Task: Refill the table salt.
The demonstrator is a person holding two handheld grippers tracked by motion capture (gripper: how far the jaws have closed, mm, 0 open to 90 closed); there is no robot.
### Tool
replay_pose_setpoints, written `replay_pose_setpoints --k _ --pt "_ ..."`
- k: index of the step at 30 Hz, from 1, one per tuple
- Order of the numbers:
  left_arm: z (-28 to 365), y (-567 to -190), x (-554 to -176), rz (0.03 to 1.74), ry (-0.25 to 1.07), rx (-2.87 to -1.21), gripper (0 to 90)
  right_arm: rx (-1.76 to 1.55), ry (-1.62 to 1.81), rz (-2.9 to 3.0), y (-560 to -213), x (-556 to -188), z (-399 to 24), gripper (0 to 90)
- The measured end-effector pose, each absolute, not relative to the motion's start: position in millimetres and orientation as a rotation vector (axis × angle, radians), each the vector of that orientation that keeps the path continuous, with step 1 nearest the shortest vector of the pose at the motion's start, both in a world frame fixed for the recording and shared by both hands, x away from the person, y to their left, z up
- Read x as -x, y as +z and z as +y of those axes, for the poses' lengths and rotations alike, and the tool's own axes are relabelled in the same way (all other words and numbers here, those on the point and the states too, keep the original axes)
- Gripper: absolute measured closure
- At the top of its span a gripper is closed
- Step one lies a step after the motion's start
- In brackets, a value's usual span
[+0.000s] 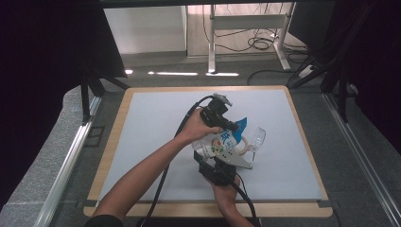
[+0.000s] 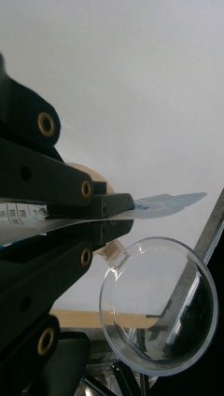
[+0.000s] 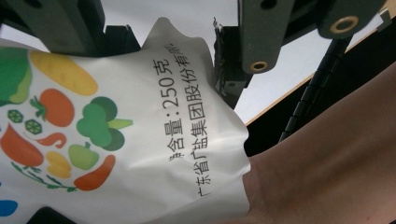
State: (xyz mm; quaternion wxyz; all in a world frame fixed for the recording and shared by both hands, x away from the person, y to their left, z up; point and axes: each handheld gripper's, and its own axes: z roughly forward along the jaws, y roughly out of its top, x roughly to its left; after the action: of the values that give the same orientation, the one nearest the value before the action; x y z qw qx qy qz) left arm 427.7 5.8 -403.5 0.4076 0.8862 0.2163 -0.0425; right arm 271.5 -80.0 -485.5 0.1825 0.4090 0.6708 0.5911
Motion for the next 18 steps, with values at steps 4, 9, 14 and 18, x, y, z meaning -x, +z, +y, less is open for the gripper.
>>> replay_pose_setpoints --k 4,9,14,18 --pt "6.7 -403.9 -427.5 0.548 -0.106 -2.230 90.0 -1.149 1.669 1.899 -485.8 -271.6 -79.5 57.5" --pt "6.5 -404.1 -427.5 0.543 -0.104 -2.238 90.0 -1.146 1.670 1.901 -485.9 -271.8 -79.6 57.5" --pt "6.6 -404.1 -427.3 0.544 -0.100 -2.239 90.0 -1.146 1.671 1.904 -486.3 -271.9 -79.6 57.5" --pt "6.2 -404.0 -427.2 0.544 -0.100 -2.239 90.0 -1.147 1.671 1.902 -486.3 -271.8 -79.7 57.5"
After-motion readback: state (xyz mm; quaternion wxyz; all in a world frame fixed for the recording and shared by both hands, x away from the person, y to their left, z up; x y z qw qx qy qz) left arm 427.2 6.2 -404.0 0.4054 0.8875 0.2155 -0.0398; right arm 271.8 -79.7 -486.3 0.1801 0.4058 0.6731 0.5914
